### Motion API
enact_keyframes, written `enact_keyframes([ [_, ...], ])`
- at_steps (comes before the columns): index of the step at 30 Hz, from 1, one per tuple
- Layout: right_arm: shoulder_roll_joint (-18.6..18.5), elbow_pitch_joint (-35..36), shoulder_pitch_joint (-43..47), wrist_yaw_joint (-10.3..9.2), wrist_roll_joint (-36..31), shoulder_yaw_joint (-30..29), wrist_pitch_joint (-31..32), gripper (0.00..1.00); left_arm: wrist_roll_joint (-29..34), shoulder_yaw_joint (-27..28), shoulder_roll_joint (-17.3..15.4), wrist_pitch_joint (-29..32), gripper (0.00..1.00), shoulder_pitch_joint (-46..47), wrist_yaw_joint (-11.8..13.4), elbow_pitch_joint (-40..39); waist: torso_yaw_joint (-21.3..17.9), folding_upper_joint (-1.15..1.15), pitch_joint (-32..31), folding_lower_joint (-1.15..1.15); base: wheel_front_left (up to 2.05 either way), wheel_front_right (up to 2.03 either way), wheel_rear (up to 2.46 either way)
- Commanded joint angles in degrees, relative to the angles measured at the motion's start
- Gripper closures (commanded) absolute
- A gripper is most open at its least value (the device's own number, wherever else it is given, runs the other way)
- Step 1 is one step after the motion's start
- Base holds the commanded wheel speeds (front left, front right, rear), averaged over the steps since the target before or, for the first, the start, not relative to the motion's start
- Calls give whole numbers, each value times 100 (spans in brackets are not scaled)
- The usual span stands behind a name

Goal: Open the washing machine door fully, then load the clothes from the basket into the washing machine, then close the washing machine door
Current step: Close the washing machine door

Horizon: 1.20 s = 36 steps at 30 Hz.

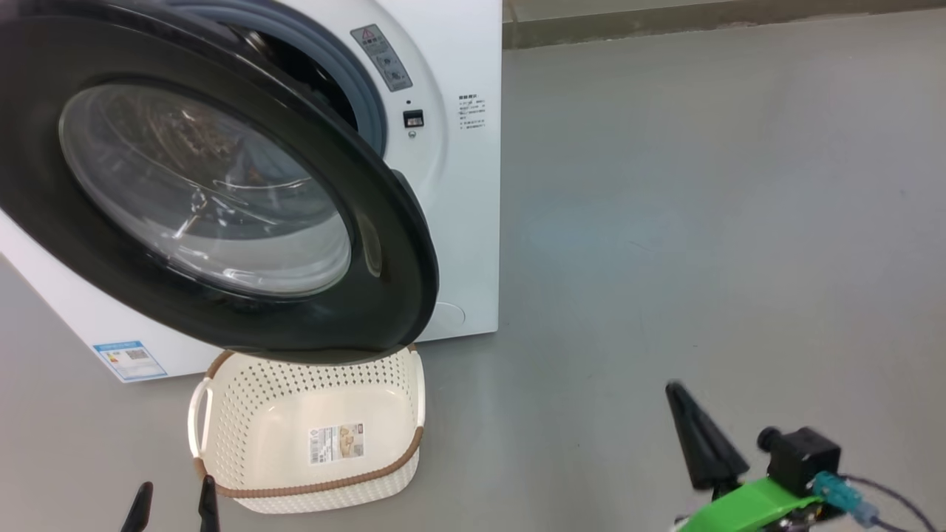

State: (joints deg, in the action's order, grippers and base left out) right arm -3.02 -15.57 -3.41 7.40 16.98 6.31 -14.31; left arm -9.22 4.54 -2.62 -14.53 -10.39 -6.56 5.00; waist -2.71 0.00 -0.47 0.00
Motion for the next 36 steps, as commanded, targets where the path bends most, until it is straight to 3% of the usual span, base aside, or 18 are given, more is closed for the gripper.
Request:
enact_keyframes([
  [1,14,371,-155,9,-16,124,-69,100,31,196,-26,-47,0,187,32,-156,8,0,11,0,0,0,0],
  [11,14,2518,-313,9,-169,619,-69,100,-56,186,-26,-47,0,255,20,-195,123,0,135,0,0,0,0],
  [17,-170,3096,-577,9,-278,1244,-69,100,-136,87,-26,-47,0,386,8,-204,400,0,302,0,0,0,0],
  [24,-628,2951,-1164,9,-237,2230,-69,100,-236,-193,-26,-47,0,637,-15,-180,906,0,574,0,0,0,0],
  [30,-1006,2224,-1708,9,-32,3049,-69,100,-383,-469,-26,-47,0,872,-9,-165,1333,0,838,0,0,0,0],
  [36,-1150,1424,-2203,9,155,3420,-69,100,-533,-726,-26,-47,0,1108,29,-203,1717,0,1137,0,0,0,0],
])
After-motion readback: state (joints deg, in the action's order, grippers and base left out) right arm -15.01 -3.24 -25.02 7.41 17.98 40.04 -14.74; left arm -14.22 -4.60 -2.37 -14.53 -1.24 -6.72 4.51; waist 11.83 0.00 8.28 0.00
